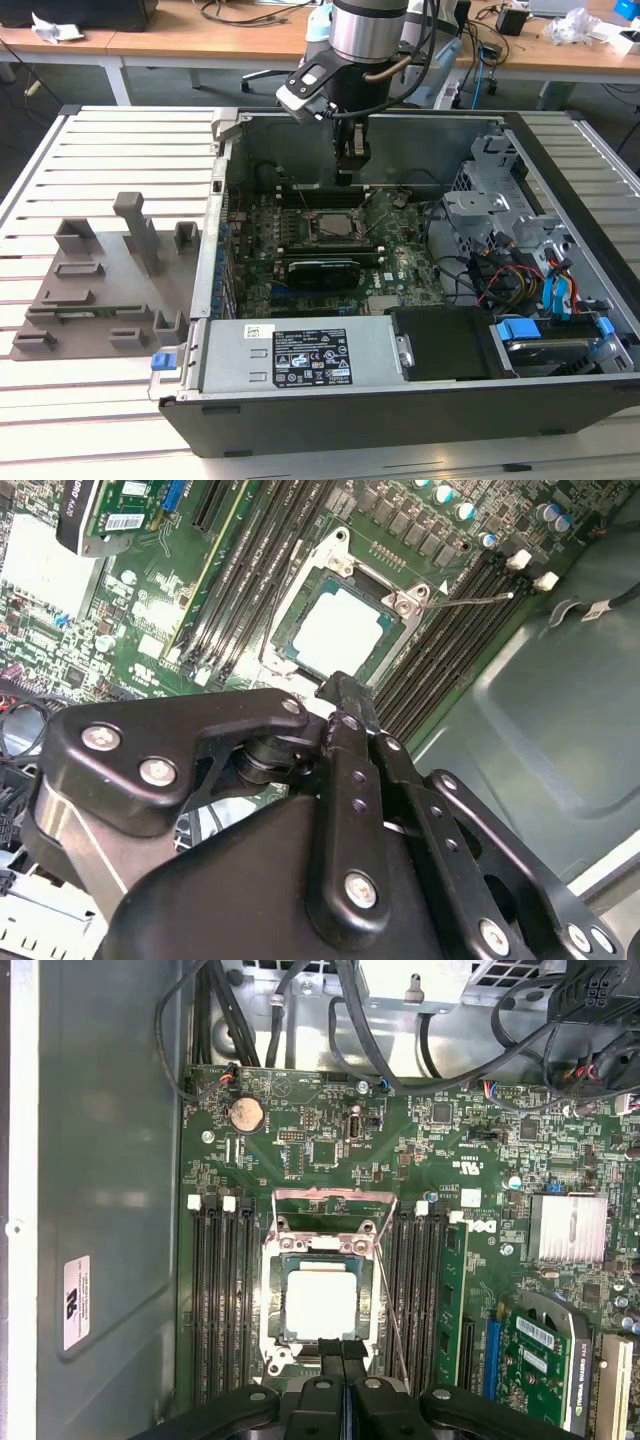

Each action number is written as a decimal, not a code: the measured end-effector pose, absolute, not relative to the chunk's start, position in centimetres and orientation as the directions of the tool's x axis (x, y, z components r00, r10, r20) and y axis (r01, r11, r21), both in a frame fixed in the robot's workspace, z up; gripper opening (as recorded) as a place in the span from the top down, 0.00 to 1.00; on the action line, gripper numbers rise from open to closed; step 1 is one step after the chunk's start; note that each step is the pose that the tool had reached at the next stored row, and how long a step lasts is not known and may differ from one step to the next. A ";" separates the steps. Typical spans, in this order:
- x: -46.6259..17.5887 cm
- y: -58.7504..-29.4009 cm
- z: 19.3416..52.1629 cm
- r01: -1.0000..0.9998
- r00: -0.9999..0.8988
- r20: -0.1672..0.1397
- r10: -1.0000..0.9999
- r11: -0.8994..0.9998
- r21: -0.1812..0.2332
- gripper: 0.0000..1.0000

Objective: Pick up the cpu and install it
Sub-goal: 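Place the cpu into insertion slot, then close the cpu cover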

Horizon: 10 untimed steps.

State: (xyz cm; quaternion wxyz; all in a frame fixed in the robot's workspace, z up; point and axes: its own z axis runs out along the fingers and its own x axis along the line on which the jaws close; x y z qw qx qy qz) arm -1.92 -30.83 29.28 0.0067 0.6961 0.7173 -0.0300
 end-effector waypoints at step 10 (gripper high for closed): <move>4.0 -30.8 29.1 0.998 -0.034 -0.051 0.998 0.032 -0.046 0.89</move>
